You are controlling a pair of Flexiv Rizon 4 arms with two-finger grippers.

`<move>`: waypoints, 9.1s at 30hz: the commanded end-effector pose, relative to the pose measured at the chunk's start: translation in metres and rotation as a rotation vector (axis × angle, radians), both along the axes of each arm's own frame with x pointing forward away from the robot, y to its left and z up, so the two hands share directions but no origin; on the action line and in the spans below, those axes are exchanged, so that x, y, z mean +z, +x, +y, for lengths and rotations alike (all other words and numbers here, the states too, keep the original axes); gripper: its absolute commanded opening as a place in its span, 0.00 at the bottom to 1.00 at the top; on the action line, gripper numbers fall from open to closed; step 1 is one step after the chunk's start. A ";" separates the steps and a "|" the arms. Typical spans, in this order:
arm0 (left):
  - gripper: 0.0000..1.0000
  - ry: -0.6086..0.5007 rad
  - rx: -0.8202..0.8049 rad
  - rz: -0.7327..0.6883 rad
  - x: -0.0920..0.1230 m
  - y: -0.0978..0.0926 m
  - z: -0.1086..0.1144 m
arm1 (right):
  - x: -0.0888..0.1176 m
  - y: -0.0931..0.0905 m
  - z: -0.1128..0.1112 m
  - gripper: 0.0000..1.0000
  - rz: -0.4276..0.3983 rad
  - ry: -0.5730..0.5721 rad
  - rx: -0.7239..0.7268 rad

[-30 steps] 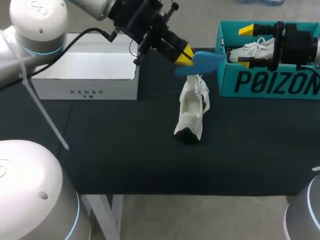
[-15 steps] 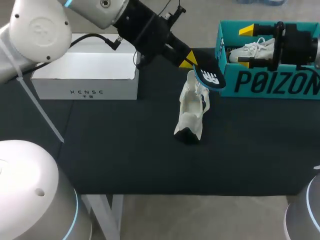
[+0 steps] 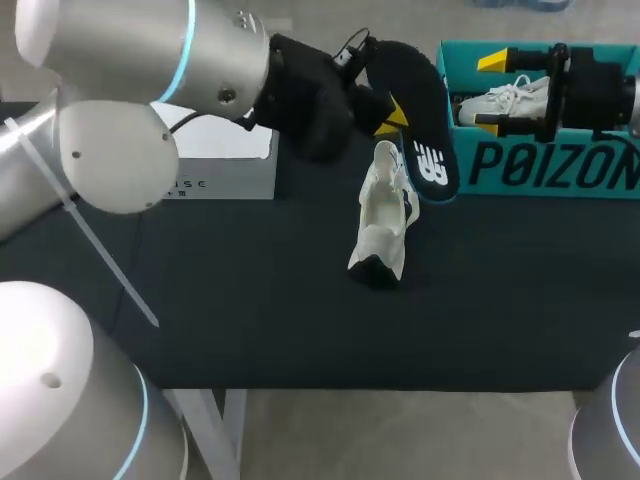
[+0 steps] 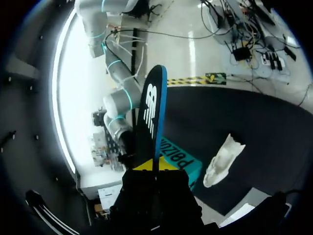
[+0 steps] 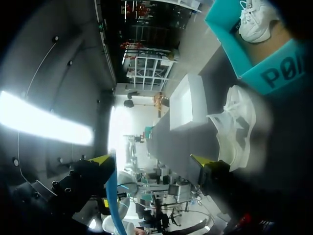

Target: Take the shoe out of the shoebox, open the shoe tongue, remove and reinsert the insole, then place the shoe into the shoebox

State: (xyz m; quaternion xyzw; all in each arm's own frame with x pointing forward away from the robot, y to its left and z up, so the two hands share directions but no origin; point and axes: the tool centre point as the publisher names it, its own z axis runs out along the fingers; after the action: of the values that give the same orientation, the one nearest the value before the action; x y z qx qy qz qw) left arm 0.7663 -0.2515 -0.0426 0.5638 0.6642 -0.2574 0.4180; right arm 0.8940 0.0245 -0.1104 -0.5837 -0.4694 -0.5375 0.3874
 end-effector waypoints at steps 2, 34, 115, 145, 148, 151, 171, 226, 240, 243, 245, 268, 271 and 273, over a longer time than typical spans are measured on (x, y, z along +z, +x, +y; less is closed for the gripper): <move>0.00 -0.145 0.079 0.126 -0.020 -0.003 -0.013 | 0.000 0.000 0.001 1.00 0.002 -0.002 -0.001; 0.00 -0.094 -0.148 0.124 -0.044 0.020 -0.016 | 0.005 -0.007 0.004 1.00 -0.022 0.009 0.057; 1.00 0.826 -0.144 0.074 -0.036 0.154 -0.038 | -0.066 0.003 0.058 0.00 0.086 -0.180 0.186; 1.00 0.863 -0.172 0.089 -0.023 0.167 -0.030 | -0.066 0.012 0.056 0.00 0.097 -0.142 0.125; 1.00 0.832 -0.187 0.071 -0.021 0.166 -0.027 | -0.064 0.014 0.056 0.00 0.093 -0.150 0.132; 1.00 0.722 -0.240 0.017 -0.016 0.163 -0.023 | -0.064 0.015 0.056 0.00 0.093 -0.153 0.135; 1.00 0.116 -0.366 -0.137 -0.019 0.154 0.027 | -0.061 0.009 0.056 0.00 0.102 -0.172 0.147; 0.00 -0.563 -0.295 -0.200 -0.077 0.161 -0.030 | -0.022 0.004 0.063 0.00 0.011 0.046 0.210; 1.00 -0.446 -0.289 -0.193 -0.082 0.158 -0.033 | -0.018 0.002 0.062 0.00 0.004 0.035 0.207; 0.85 -0.446 -0.268 -0.198 -0.084 0.157 -0.035 | -0.018 0.002 0.063 0.00 0.006 0.036 0.211; 0.38 -0.446 -0.256 -0.204 -0.085 0.157 -0.038 | -0.019 0.001 0.065 0.00 0.010 0.039 0.216; 0.00 -0.412 -0.165 -0.112 -0.101 0.155 -0.032 | -0.018 -0.015 0.039 1.00 0.016 -0.087 0.143; 0.00 -0.411 -0.154 -0.063 -0.102 0.149 -0.023 | -0.015 -0.022 0.014 1.00 -0.007 -0.174 0.125; 0.00 -0.418 -0.134 -0.014 -0.103 0.145 -0.016 | -0.016 -0.024 -0.004 1.00 -0.001 -0.283 0.114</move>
State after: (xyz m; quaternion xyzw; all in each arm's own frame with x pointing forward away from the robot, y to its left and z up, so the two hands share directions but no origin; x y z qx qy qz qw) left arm 0.9221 -0.2831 -0.1476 0.5193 0.5393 -0.4063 0.5239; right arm 0.8939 0.0578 -0.1418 -0.5633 -0.5460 -0.4836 0.3882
